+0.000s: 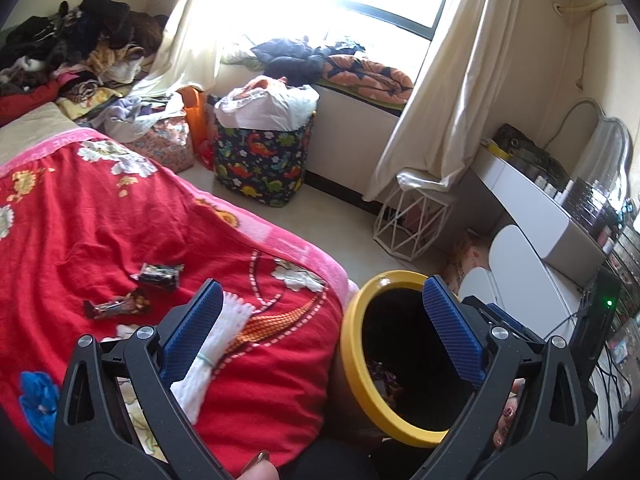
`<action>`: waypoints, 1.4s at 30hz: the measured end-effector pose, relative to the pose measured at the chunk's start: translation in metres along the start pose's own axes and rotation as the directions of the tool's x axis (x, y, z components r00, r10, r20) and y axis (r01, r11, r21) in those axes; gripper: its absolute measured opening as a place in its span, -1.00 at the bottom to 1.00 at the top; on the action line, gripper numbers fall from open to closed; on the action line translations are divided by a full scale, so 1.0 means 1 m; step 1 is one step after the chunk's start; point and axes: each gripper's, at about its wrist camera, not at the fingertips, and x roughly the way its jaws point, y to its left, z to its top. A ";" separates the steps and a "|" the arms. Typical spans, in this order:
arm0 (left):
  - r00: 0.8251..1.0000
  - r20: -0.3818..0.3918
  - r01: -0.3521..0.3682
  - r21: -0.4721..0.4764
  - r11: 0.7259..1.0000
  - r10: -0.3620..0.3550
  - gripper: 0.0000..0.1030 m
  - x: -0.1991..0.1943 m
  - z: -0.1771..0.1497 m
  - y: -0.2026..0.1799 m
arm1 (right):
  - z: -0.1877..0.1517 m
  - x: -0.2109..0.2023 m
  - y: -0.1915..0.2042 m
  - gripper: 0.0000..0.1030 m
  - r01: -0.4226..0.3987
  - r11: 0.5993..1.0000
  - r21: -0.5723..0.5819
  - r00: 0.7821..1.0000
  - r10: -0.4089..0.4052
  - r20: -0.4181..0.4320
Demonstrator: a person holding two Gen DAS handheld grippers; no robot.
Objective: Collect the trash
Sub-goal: 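Grasp the white foam tassel with right tool while left tool grasps the silver chocolate wrapper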
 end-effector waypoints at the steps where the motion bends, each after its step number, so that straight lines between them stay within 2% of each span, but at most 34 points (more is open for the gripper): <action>1: 1.000 0.004 -0.007 -0.008 1.000 0.007 0.78 -0.001 0.001 0.004 | 0.001 0.001 0.004 0.55 -0.009 1.000 -0.004 1.000 0.009 -0.004; 10: 0.995 0.041 -0.088 -0.049 0.995 0.090 0.78 -0.012 0.009 0.045 | 0.000 0.012 0.059 0.59 -0.101 0.991 -0.086 0.994 0.097 -0.057; 17: 0.987 0.052 -0.145 -0.091 0.985 0.150 0.78 -0.019 0.013 0.078 | -0.007 0.028 0.109 0.60 -0.176 0.973 -0.152 0.981 0.160 -0.113; 24: 0.980 0.061 -0.182 -0.115 0.977 0.189 0.78 -0.026 0.016 0.105 | -0.019 0.044 0.148 0.64 -0.216 0.954 -0.209 0.969 0.184 -0.162; 30: 0.971 0.058 -0.225 -0.127 0.966 0.234 0.78 -0.027 0.014 0.127 | -0.026 0.065 0.166 0.65 -0.223 0.950 -0.217 0.962 0.179 -0.205; 34: 0.964 0.016 -0.262 -0.147 0.954 0.267 0.78 -0.021 0.008 0.147 | -0.032 0.079 0.170 0.65 -0.228 0.951 -0.211 0.954 0.175 -0.243; 37: 0.957 -0.034 -0.289 -0.163 0.943 0.287 0.55 -0.012 0.002 0.162 | -0.039 0.093 0.177 0.65 -0.238 0.947 -0.214 0.944 0.174 -0.282; 42: 0.955 -0.112 -0.292 -0.185 0.938 0.275 0.40 0.006 -0.010 0.181 | -0.057 0.116 0.188 0.64 -0.258 0.940 -0.222 0.922 0.171 -0.348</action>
